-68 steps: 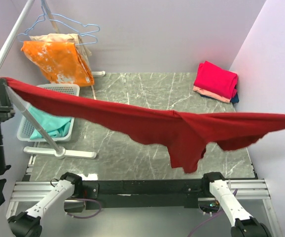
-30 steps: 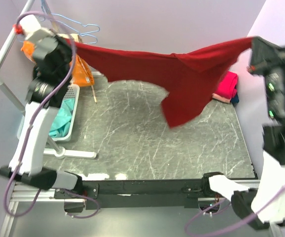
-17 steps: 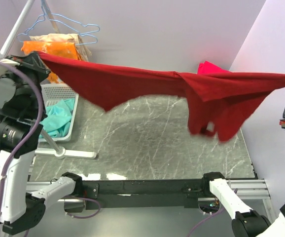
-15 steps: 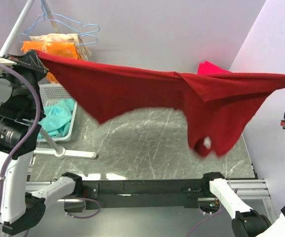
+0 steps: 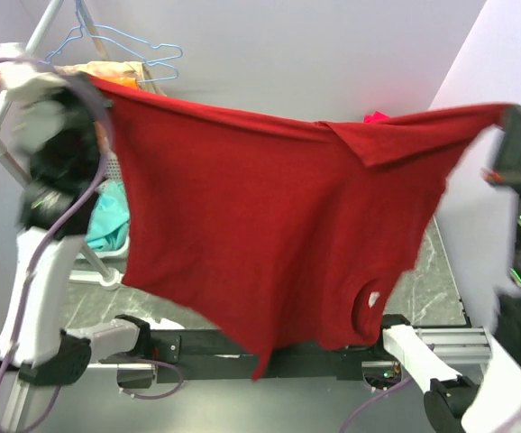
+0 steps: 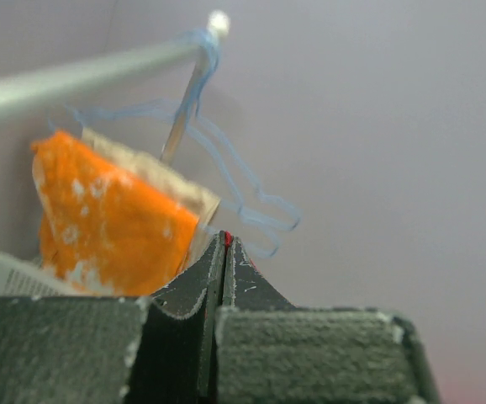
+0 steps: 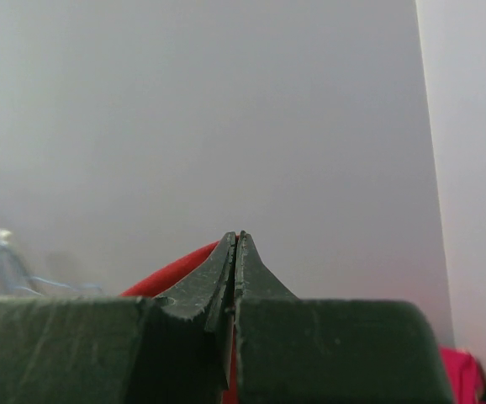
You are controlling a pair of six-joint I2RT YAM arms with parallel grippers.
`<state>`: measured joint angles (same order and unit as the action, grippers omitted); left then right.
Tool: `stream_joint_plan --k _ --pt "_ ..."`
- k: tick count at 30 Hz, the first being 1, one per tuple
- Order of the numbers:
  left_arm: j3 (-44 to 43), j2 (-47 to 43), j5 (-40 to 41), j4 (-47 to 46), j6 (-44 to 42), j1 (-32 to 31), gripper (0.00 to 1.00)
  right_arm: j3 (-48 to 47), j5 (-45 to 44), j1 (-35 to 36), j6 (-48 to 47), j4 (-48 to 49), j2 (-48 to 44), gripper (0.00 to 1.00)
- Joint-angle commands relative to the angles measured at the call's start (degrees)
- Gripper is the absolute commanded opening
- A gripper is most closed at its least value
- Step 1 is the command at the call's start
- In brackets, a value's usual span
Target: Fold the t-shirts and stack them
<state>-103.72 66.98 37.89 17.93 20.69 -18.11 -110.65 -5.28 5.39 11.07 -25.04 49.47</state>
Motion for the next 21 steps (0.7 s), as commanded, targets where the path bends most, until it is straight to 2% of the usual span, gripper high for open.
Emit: stream_joint_plan --k 1,4,6,7,9,10,11,12,15,16,18,19,21 --pt "9.03 8.66 2.8 -0.71 2.5 0.09 0.01 15.49 -6.75 -0.03 -0.35 8.75 8.09 0.0" --pt "14.58 16.47 4.55 -1.5 5.92 0.09 0.01 26.75 -7.2 -0.46 2.63 15.34 13.52 0.0" --pt "14.87 21.85 6.04 0.07 7.52 0.0 0.01 29.25 -7.29 -0.82 5.35 17.21 21.08 0.0" --pt "14.08 27.45 7.27 0.52 9.18 0.0 0.01 30.66 -6.94 -0.9 6.5 19.74 23.89 0.0" --pt "12.06 33.19 9.47 1.75 10.16 0.0 0.01 30.06 -6.06 -0.99 7.73 21.6 33.02 0.0" --pt "8.83 38.78 9.14 1.93 10.51 0.18 0.01 27.1 -5.8 -0.99 8.35 21.78 36.45 0.0" --pt "6.89 41.62 9.57 2.36 10.51 0.18 0.01 25.07 -5.19 -1.17 8.61 21.44 43.53 0.0" --pt "4.95 44.44 9.66 2.46 10.51 0.27 0.01 23.04 -4.48 -1.08 8.88 21.61 46.82 0.0" --pt "-4.62 56.04 8.26 2.2 9.11 0.44 0.01 11.02 -1.93 -1.17 9.41 19.6 60.62 0.0" --pt "-10.91 62.07 7.91 2.98 8.5 0.53 0.01 4.02 -0.97 -1.26 9.49 18.37 63.87 0.0" --pt "-17.62 68.08 10.0 3.86 7.88 0.53 0.01 -3.66 -0.53 -1.43 9.67 16.7 73.1 0.0" --pt "-23.75 73.07 9.84 4.21 6.66 0.7 0.01 -11.79 0.17 -1.69 10.11 14.16 75.92 0.0" --pt "-27.4 76.53 11.84 2.38 4.64 0.71 0.01 -19.31 1.76 -2.05 10.72 12.39 83.05 0.0"
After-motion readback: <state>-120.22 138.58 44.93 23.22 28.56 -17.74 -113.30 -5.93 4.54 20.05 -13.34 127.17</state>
